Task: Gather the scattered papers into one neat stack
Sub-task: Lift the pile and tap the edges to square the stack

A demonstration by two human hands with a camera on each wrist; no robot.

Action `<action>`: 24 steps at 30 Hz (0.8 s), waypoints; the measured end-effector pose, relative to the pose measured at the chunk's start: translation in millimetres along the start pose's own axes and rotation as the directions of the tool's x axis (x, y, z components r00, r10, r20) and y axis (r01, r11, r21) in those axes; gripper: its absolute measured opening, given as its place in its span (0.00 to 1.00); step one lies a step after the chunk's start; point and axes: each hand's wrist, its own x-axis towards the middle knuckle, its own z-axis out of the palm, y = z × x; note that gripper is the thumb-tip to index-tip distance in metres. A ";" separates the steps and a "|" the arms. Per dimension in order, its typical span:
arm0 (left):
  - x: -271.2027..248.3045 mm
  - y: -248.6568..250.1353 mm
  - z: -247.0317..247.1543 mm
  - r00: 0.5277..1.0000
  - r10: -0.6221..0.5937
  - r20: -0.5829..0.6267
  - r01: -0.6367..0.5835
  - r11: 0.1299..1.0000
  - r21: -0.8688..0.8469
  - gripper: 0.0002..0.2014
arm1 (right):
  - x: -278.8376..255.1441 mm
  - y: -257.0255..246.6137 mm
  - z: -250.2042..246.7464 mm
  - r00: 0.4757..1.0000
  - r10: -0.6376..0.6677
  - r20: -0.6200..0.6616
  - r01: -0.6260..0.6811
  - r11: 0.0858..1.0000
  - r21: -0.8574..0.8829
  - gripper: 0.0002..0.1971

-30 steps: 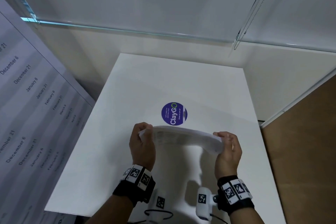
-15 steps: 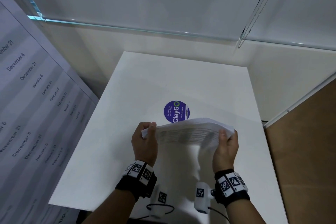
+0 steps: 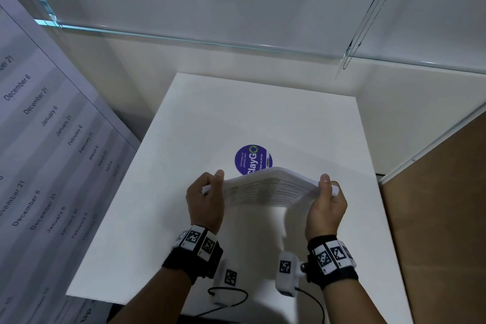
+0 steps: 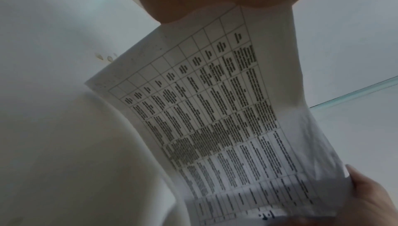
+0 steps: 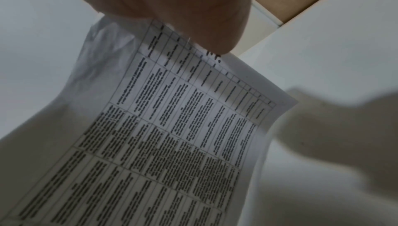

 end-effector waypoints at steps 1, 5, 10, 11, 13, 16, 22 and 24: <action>0.7 2.8 -3.3 1.000 0.002 0.001 -0.002 1.000 -0.016 0.26 | 0.2 -1.5 -3.2 1.000 -0.014 0.004 0.014 1.000 0.007 0.21; 1.6 -1.5 -17.8 0.999 -0.031 0.028 0.033 0.997 -0.076 0.22 | -3.3 5.2 -19.1 0.998 -0.008 0.064 0.006 1.000 0.026 0.21; -4.1 -11.3 -17.4 0.999 -0.021 0.044 0.019 0.999 0.040 0.24 | -22.7 13.6 -17.4 0.997 0.075 0.016 -0.075 0.997 -0.015 0.25; -1.1 -9.0 -17.3 0.999 -0.015 0.040 0.013 0.999 0.037 0.23 | -22.3 11.1 -16.2 0.998 0.064 0.011 -0.064 0.998 0.000 0.24; 1.9 -5.8 -19.0 0.998 0.008 0.055 -0.009 1.000 0.022 0.23 | -19.9 4.6 -16.4 1.000 0.027 0.011 -0.027 1.000 0.005 0.22; 0.1 -8.8 -19.0 0.998 0.001 0.063 -0.004 0.999 0.047 0.21 | -22.1 4.7 -14.8 0.999 0.035 0.038 -0.035 0.999 -0.013 0.23; 14.7 -15.6 -21.1 0.994 -0.046 0.103 0.033 0.991 0.126 0.28 | -18.9 12.5 -30.0 0.952 0.079 0.297 -0.024 0.983 -0.184 0.24; 25.9 -8.1 -24.2 0.986 -0.054 0.157 0.015 0.971 0.237 0.35 | -16.9 -2.3 -31.6 0.931 0.084 0.356 0.032 0.950 -0.309 0.08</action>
